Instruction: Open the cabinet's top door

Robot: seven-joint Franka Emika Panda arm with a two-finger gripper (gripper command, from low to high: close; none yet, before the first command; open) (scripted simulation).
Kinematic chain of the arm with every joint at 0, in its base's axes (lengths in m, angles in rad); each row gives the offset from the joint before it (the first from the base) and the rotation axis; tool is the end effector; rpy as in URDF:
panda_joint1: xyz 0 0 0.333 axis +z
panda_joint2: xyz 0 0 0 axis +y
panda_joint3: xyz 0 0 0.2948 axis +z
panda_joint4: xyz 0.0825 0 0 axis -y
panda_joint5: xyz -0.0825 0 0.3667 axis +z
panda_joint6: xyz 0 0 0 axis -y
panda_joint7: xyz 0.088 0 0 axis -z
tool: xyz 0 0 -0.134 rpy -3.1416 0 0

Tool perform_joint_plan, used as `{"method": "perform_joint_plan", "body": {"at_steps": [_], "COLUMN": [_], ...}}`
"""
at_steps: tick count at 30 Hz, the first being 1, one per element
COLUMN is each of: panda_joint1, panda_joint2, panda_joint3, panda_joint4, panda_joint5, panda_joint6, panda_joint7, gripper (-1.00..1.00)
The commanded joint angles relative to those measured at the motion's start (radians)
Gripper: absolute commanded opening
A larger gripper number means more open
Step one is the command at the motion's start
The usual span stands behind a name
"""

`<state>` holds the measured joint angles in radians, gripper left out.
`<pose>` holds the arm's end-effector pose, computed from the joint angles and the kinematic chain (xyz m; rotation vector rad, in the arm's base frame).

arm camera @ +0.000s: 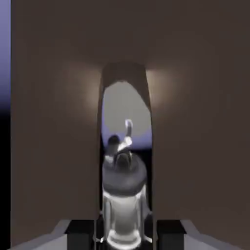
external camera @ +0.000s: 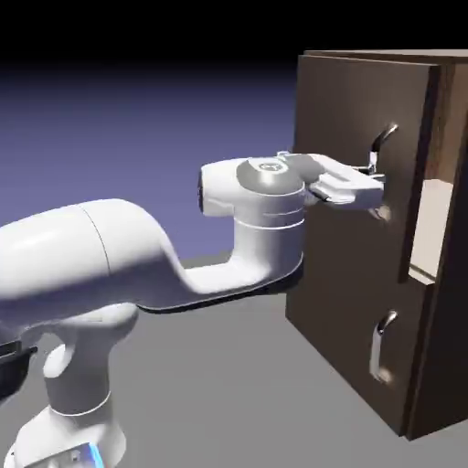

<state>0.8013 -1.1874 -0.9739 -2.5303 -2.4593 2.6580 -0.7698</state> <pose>0.3873 -0.1179 0.5352 0.7358 1.4101 0.4764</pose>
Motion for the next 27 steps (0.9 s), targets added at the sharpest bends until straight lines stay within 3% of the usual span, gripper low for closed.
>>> {"method": "perform_joint_plan", "body": {"at_steps": [1,13,27], "panda_joint1": [-0.036,-0.348,-0.371], "panda_joint2": [-0.009,-0.176,-0.301], "panda_joint3": [0.032,0.464,0.971], "panda_joint4": [-0.036,-0.37,-0.489], "panda_joint5": [0.02,0.394,0.906], "panda_joint6": [-0.025,-0.315,-0.626], "panda_joint7": [0.003,-0.021,-0.061], "gripper": [-1.0,-1.0,-1.0]}}
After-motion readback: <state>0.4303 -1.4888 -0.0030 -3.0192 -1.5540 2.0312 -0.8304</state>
